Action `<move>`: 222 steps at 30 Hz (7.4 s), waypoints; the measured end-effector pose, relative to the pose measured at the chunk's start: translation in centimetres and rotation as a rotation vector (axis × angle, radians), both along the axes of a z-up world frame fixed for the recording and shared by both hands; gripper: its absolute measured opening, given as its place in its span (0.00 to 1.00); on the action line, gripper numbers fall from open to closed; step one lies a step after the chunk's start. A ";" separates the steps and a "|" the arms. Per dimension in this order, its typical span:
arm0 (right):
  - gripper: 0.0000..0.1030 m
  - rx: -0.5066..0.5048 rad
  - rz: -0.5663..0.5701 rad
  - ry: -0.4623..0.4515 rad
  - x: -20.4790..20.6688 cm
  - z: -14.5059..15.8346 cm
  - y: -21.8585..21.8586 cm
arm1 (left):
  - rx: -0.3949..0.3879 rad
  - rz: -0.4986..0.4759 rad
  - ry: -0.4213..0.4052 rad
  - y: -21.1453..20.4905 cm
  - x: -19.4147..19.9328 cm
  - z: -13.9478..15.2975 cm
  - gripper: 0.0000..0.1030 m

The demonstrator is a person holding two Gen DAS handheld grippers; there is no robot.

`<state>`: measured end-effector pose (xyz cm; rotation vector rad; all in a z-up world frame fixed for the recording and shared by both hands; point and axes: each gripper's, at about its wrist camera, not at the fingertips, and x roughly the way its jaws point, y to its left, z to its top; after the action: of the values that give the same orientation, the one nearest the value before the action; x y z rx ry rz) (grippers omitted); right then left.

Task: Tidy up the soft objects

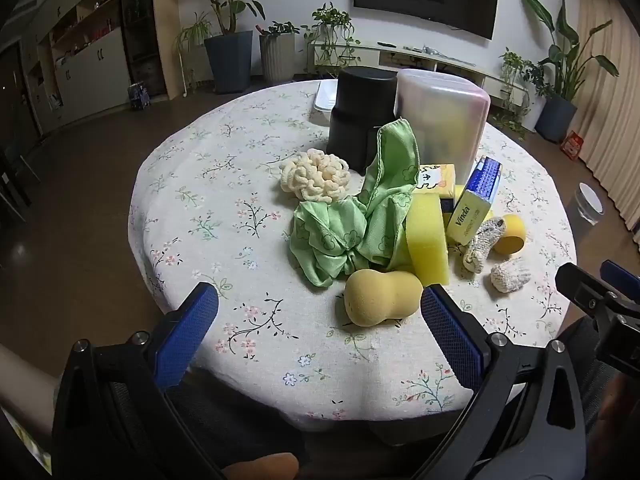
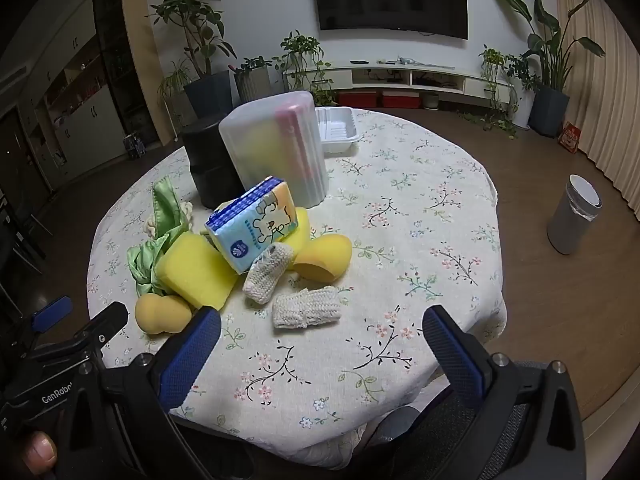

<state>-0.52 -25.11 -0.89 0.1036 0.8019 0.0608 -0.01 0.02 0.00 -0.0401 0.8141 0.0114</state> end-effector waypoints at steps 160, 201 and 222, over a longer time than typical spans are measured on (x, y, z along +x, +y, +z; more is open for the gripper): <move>0.53 -0.047 0.180 0.071 1.9 -3.6 -1.5 | -0.182 -0.174 0.007 2.7 1.5 -2.3 0.39; 0.53 -0.113 0.140 -0.030 27.5 5.1 -11.3 | -0.015 -0.260 -0.081 7.5 29.7 6.5 0.40; 0.53 -0.186 0.408 0.087 41.6 -1.5 -2.4 | 0.033 -0.492 0.071 0.5 40.9 -1.1 0.40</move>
<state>41.03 -27.52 -2.40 -0.2358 0.9026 0.3686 40.87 0.55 -1.08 0.1935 0.8771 -0.4400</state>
